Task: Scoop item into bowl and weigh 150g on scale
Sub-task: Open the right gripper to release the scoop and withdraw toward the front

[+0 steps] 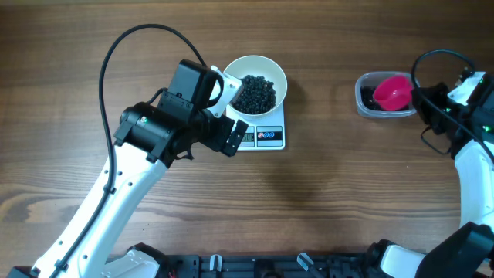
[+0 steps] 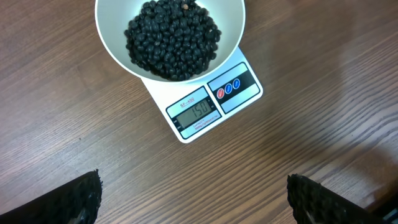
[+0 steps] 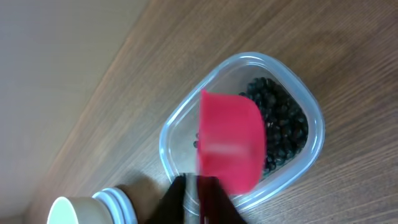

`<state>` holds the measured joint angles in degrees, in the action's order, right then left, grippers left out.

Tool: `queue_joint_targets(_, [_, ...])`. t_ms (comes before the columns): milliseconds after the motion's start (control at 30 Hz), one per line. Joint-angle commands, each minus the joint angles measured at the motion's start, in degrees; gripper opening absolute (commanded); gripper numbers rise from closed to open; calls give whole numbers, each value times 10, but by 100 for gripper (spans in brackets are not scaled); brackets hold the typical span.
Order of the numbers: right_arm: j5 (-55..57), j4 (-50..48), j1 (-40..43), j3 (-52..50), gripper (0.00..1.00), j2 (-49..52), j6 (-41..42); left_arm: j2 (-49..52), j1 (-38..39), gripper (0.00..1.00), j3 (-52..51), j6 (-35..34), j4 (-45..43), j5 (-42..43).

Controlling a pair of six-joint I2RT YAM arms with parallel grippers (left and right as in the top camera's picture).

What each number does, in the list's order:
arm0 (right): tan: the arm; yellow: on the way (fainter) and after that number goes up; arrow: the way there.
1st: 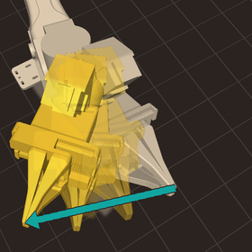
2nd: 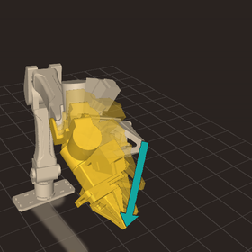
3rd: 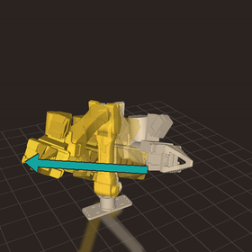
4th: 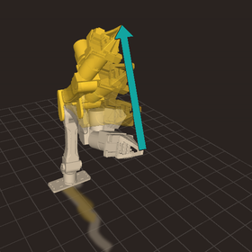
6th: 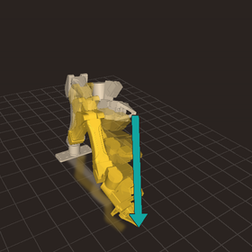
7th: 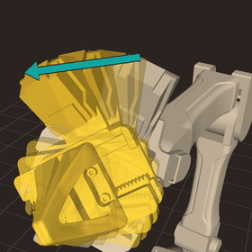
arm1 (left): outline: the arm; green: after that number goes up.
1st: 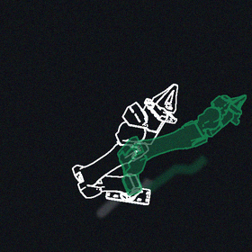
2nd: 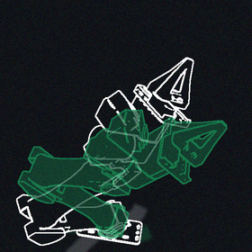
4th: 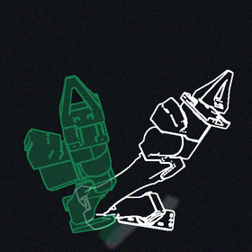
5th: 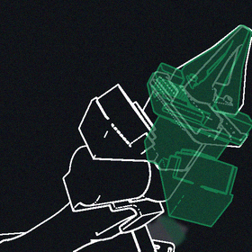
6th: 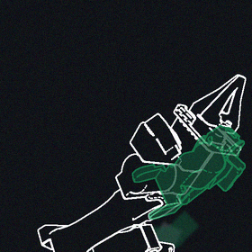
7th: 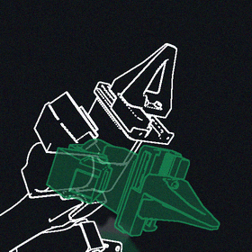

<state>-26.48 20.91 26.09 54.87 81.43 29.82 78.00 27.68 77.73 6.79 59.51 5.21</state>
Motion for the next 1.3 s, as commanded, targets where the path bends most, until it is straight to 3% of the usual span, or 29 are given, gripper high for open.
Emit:
queue_joint_targets(0, [10,-4,0,-2,50,1,2,-3,-2,100,-2,-2,-1,-3])
queue_joint_targets(67, [10,-3,0,-1,91,-9,-15,-3,-2,100,-2,-2,-1,-3])
queue_joint_targets(100, [10,-2,0,-1,100,-19,-21,-3,-2,100,-2,-1,-1,-3])
queue_joint_targets(200, [43,34,0,14,100,-60,-47,-3,-2,100,-2,-1,-1,-3])
queue_joint_targets(400, [202,220,-6,66,100,-164,-135,-3,-2,100,-2,-1,-1,-3])
queue_joint_targets(533, [184,294,-47,79,100,-224,-186,-3,-2,100,-2,-2,-1,-3])
queue_joint_targets(700, [92,308,-207,79,100,-246,-265,-3,-2,100,-2,-1,-1,-3])
queue_joint_targets(800, [116,310,-279,79,100,-245,-268,-3,-2,100,-2,-2,-1,-3])
queue_joint_targets(1000, [118,310,-281,79,100,-237,-268,-3,-2,100,-2,-1,-1,-3])
queue_joint_targets(1267, [118,311,-281,79,100,-154,-253,-3,-2,100,-2,-2,-1,-3])
